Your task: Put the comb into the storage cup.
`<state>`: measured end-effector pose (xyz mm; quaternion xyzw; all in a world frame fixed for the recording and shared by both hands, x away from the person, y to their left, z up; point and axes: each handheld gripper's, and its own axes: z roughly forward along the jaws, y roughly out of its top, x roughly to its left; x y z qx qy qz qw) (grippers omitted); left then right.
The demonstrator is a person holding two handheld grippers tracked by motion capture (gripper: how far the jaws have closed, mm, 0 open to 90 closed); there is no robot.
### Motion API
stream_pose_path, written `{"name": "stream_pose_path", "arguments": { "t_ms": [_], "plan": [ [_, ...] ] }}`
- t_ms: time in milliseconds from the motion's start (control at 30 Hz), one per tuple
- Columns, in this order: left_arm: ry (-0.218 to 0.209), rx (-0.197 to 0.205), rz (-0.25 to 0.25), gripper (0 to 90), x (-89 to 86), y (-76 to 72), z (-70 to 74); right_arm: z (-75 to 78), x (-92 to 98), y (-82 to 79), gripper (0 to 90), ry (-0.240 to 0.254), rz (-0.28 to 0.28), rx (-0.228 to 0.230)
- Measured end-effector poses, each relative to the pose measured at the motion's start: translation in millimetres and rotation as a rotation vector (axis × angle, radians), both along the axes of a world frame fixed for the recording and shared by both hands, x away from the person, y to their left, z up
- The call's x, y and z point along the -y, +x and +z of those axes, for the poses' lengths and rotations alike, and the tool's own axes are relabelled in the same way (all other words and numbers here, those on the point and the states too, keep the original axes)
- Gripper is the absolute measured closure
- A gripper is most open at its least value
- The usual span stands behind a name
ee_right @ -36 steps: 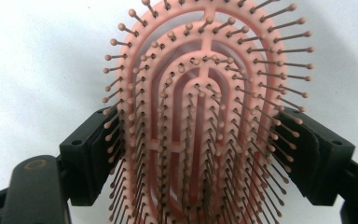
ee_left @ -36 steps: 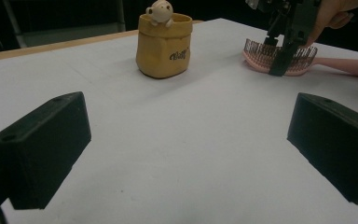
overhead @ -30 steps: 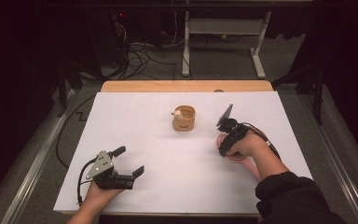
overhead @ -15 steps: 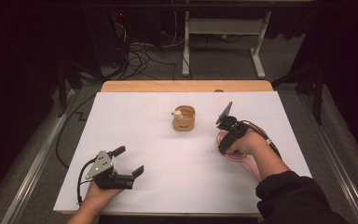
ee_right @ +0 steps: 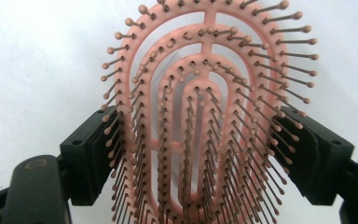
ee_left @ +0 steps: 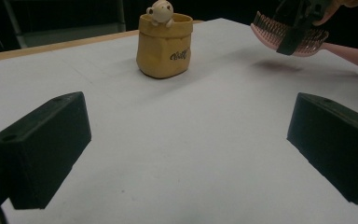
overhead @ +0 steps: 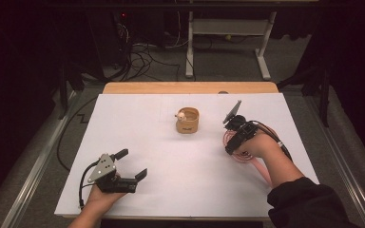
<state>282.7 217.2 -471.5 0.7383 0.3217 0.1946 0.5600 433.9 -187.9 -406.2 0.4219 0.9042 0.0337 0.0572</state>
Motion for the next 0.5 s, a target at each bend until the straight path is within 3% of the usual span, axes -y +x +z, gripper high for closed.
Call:
{"name": "stream_pose_path", "arguments": {
  "t_ms": [400,467,500],
  "plan": [
    [-0.004,-0.003,0.0,0.2,-0.2,0.1,0.0,7.4,-0.4,-3.6,20.6,0.032,0.016,0.009],
    [-0.004,-0.004,0.002,0.3,-0.3,0.1,0.0,12.4,-0.8,-5.6,20.6,0.06,-0.007,0.027],
    [-0.004,-0.003,0.003,0.3,-0.4,0.1,0.1,13.5,1.6,-3.9,20.6,0.075,0.03,0.05]
  ]
}}
